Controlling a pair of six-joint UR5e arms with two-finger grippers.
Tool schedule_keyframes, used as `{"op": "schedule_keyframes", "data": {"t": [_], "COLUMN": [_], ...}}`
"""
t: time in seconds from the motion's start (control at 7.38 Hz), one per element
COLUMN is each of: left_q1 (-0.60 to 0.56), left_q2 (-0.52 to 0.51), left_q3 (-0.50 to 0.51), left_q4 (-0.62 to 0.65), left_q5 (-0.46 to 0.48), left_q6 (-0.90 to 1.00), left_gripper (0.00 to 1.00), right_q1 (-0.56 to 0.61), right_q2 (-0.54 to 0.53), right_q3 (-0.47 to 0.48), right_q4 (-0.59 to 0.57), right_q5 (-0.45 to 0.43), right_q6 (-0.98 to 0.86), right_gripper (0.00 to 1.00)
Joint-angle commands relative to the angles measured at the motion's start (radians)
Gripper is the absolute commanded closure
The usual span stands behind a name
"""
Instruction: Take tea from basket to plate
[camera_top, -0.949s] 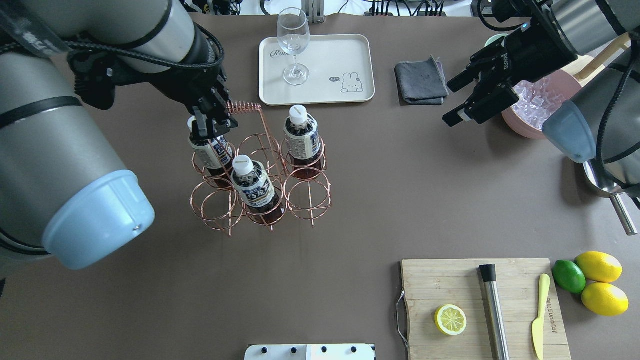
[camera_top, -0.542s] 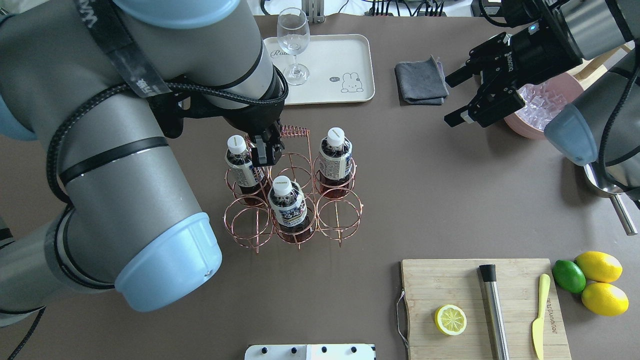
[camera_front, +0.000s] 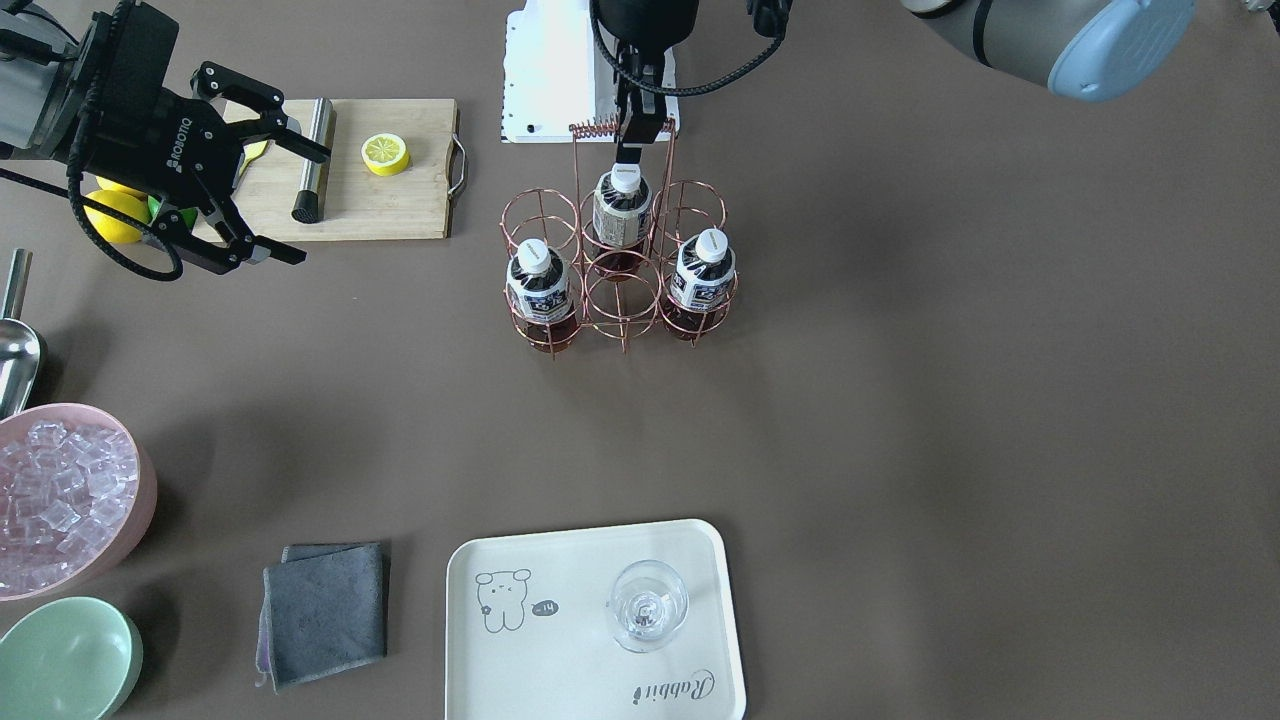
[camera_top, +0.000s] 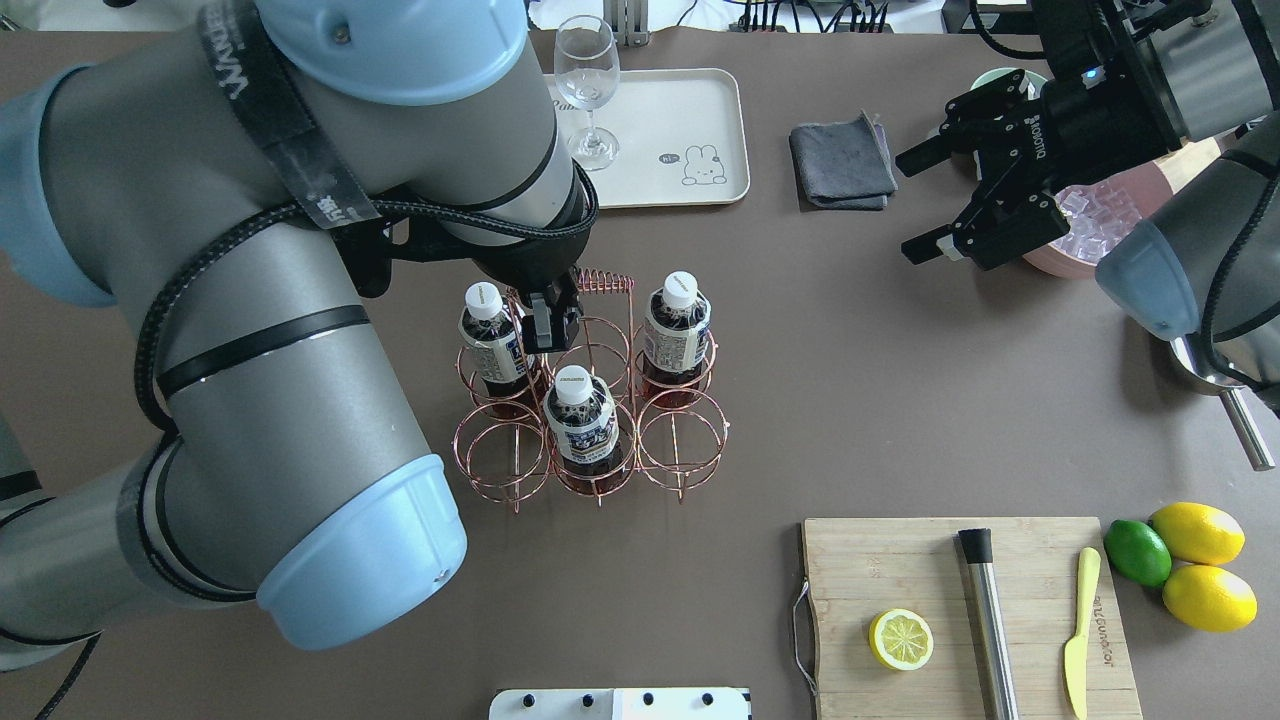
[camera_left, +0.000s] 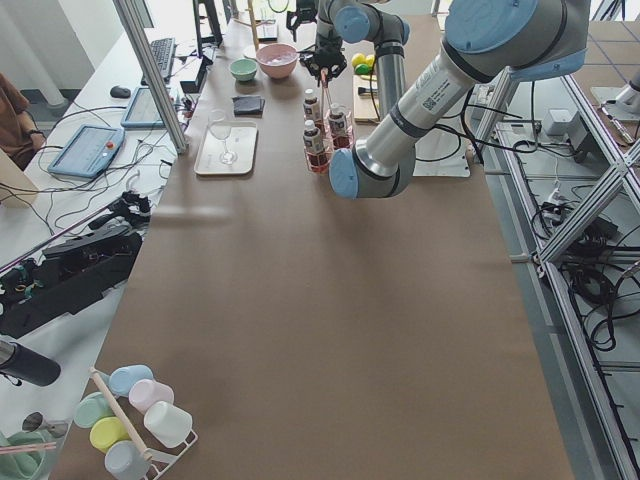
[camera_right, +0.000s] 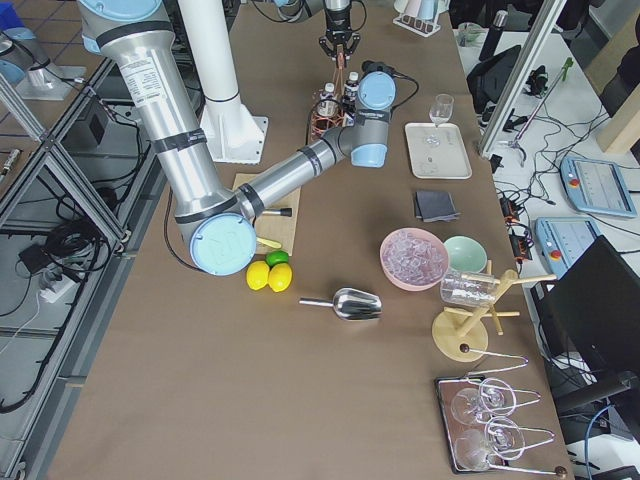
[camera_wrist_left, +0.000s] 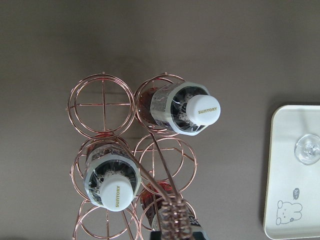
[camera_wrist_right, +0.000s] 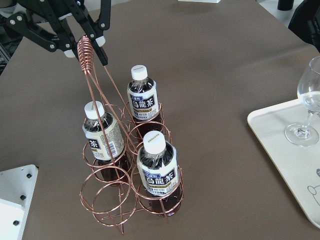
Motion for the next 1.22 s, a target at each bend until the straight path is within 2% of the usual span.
{"op": "schedule_keyframes", "data": {"t": [0.0,0.27,0.41,0.68,0.95,1.08], "left_q1": [0.009,0.015,0.02,0.021,0.029,0.035], "left_q2": [0.0,0.002,0.002,0.0,0.003,0.006], "left_q3": [0.013,0.02,0.022,0.03,0.037,0.037], "left_q4": [-0.015,-0.029,-0.03,-0.036,-0.041,-0.047], "left_q5": [0.003,0.015,0.017,0.018,0.024,0.026], "left_q6": [0.001,0.001,0.002,0.002,0.002,0.002], "left_gripper": [1.0,1.0,1.0,1.0,1.0,1.0], "right_q1": [-0.003,-0.016,-0.022,-0.04,-0.054,-0.069], "right_q2": [0.0,0.0,-0.002,-0.002,-0.002,-0.002], "right_q3": [-0.069,-0.096,-0.16,-0.364,-0.385,-0.391], "right_q4": [0.14,0.232,0.331,0.642,0.817,0.868], "right_q5": [-0.008,-0.04,-0.077,-0.153,-0.251,-0.291], "right_q6": [0.032,0.067,0.096,0.186,0.335,0.37], "right_gripper": [0.02,0.02,0.02,0.02,0.02,0.02]}}
